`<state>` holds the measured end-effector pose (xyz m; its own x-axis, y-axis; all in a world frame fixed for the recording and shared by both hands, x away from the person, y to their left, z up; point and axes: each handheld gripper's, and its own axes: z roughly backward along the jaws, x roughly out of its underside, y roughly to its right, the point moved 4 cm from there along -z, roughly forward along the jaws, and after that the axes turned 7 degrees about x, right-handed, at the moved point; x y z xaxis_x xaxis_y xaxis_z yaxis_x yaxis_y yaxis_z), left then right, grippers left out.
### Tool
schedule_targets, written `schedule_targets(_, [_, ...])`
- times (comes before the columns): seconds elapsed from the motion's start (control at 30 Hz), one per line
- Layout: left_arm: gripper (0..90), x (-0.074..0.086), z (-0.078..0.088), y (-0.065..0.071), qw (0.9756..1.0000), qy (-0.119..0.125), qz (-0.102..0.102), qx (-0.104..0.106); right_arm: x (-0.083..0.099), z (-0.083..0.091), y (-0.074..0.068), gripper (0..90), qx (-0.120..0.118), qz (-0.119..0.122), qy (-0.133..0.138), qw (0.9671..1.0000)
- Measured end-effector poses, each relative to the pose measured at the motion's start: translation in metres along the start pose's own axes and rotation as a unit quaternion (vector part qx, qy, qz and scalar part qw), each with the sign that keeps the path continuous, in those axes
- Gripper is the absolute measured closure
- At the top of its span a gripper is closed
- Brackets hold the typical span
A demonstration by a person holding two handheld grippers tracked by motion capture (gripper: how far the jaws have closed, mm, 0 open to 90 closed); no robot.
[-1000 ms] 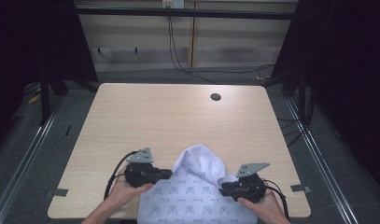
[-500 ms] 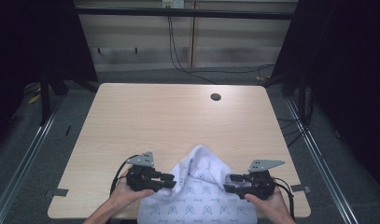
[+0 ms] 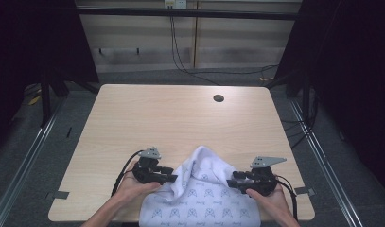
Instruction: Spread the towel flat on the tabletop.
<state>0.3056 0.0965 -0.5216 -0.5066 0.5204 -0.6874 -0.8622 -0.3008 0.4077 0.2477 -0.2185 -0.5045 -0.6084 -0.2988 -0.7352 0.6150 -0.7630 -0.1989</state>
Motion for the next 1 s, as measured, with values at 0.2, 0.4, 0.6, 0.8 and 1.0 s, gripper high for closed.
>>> schedule_targets(0.2, [82.9, 0.002, 0.002, -0.002, 0.9999, 0.002, -0.007, -0.01, -0.002, 0.001, 0.002, 71.5, 0.009, -0.001, 0.006, 0.9999])
schedule_targets(0.4, [83.8, -0.005, 0.028, -0.006, 0.9982, 0.059, 0.009, -0.002, -0.01, 0.01, 0.011, 85.9, 0.032, -0.008, 0.028, 0.999])
schedule_targets(0.6, [83.9, -0.006, 0.044, -0.014, 0.9954, 0.091, 0.031, 0.004, -0.02, 0.017, 0.027, 89.0, 0.045, -0.022, 0.049, 0.9975])
schedule_targets(0.8, [87.0, -0.016, 0.061, -0.021, 0.9929, 0.114, 0.027, -0.019, -0.026, 0.017, 0.041, 89.0, 0.06, -0.027, 0.054, 0.9964])
schedule_targets(1.0, [87.0, -0.027, 0.078, -0.044, 0.9882, 0.129, 0.015, -0.081, -0.041, 0.015, 0.052, 89.0, 0.072, -0.023, 0.064, 0.9951])
